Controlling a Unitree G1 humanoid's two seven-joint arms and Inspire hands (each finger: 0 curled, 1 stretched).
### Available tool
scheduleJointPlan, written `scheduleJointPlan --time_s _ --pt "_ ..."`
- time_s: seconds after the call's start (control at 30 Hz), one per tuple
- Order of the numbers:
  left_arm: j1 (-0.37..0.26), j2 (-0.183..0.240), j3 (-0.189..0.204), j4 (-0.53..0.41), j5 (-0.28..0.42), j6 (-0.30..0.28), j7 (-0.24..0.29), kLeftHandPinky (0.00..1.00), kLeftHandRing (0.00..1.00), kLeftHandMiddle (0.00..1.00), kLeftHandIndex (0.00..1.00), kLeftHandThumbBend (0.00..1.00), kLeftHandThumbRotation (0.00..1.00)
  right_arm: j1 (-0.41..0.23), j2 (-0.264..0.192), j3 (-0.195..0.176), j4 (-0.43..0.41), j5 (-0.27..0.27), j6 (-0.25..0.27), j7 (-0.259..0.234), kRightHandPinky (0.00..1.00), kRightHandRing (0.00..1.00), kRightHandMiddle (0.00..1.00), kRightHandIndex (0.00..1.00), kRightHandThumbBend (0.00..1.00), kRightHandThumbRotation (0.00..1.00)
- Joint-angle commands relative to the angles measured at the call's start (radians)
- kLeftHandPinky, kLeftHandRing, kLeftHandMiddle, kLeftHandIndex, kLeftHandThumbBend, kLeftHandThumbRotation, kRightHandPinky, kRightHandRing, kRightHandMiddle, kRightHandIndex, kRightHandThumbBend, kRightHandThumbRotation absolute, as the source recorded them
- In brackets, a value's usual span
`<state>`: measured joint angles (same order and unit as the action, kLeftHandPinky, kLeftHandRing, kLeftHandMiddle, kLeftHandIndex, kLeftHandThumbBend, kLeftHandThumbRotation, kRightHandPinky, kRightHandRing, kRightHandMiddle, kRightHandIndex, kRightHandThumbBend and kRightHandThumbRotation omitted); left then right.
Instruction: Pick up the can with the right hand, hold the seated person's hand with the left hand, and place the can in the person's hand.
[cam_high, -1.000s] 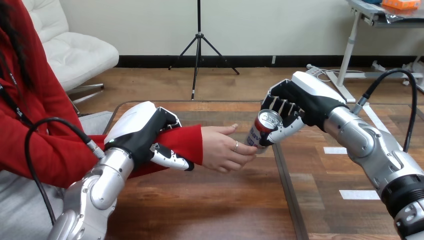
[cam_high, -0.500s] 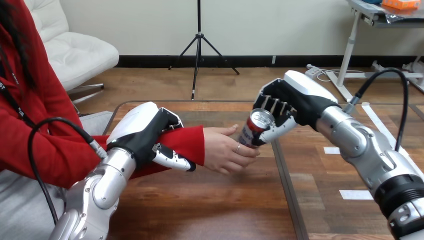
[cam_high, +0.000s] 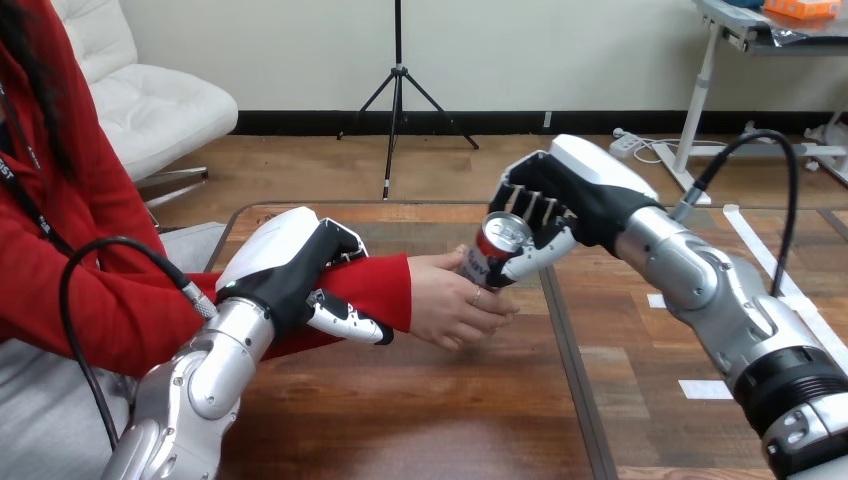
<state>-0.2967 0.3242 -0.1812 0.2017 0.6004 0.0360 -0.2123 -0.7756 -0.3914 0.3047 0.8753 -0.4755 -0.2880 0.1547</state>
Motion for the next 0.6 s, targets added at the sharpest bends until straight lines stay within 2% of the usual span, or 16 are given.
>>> scheduleJointPlan --time_s 0.0,0.3,0.57 --pt "-0.335 -0.129 -0.013 -0.110 -0.051 -0.069 0.087 0.24 0.29 0.37 0.38 0.70 0.00 -0.162 0.020 -0.022 -0.188 0.009 -0.023 -0.004 0.34 0.39 0.44 0.44 0.72 0.00" --pt "-0.333 -0.126 -0.012 -0.110 -0.050 -0.071 0.086 0.25 0.30 0.37 0.38 0.69 0.00 -0.156 0.034 -0.025 -0.235 0.015 0.016 0.030 0.32 0.37 0.42 0.43 0.71 0.00" --pt "-0.334 -0.126 -0.005 -0.106 -0.054 -0.081 0.094 0.25 0.30 0.37 0.38 0.69 0.00 -0.145 0.039 -0.025 -0.252 0.024 0.002 0.044 0.29 0.35 0.41 0.43 0.72 0.00"
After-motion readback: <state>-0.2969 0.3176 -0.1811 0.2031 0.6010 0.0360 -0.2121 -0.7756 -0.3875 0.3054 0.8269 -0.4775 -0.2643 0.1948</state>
